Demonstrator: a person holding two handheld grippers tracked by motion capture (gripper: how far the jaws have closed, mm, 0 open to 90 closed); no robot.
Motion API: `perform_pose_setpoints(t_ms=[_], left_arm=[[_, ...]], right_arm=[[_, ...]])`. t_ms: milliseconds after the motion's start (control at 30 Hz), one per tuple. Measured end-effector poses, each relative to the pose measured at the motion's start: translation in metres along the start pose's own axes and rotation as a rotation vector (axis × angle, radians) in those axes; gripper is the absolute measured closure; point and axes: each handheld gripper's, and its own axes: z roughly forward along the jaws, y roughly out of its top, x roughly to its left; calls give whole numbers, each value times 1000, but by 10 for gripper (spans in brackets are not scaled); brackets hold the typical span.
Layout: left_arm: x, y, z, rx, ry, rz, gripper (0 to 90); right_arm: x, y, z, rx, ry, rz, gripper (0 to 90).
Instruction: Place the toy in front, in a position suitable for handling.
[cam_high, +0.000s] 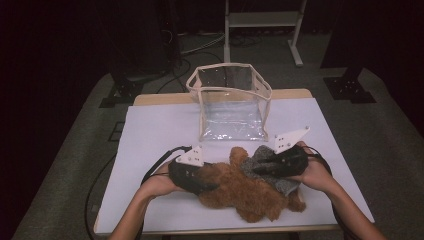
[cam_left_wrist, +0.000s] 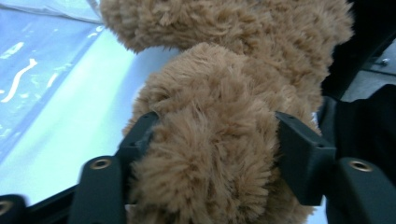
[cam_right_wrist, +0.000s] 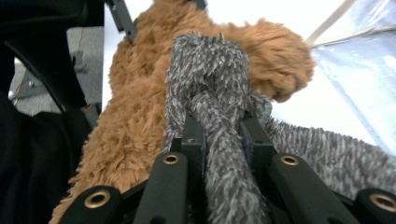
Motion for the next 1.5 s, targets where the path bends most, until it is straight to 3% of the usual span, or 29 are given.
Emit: perform_pose_setpoints(t_ms=[100, 167, 200, 233, 300, 500, 700, 833, 1000, 1067, 1133, 1300, 1367, 1500], left_arm=[[1, 5, 4, 1, -3, -18, 216], [1, 9, 8, -3, -16, -17, 184], [0, 10, 9, -6, -23, -13, 191], [-2, 12, 11, -1, -37, 18, 239], [-6, 12, 15, 11, -28, 48, 326], [-11, 0, 9, -34, -23, 36, 377], [-13, -1, 9, -41, -21, 19, 377], [-14, 0, 10, -28, -29, 26, 373], [-16, -1, 8, -14, -42, 48, 365], [-16, -5, 7, -25, -47, 38, 364], [-14, -8, 7, -47, -51, 23, 364], [-14, -5, 7, -44, -43, 24, 352], [-13, -1, 7, -48, -39, 20, 301], [-11, 11, 13, -9, -34, 55, 199]], right_arm=[[6, -5, 0, 4, 3, -14, 744], [10, -9, -3, -12, 21, -15, 745], [11, -11, -5, -17, 28, -13, 745], [12, -12, -5, -20, 29, -17, 745], [13, -15, -8, -20, 30, -8, 744], [2, -27, -28, -38, 12, 34, 742], [-2, -39, -48, -17, -54, 75, 738], [2, -29, -45, -12, -62, 50, 735], [4, -9, -23, -12, -16, 7, 736], [4, -6, -18, -1, -2, -1, 737], [1, -7, -20, 3, -3, 11, 737], [0, -21, -37, -9, -16, 70, 736], [3, -26, -43, -12, -16, 68, 736], [5, -34, -41, -5, -13, 82, 736]])
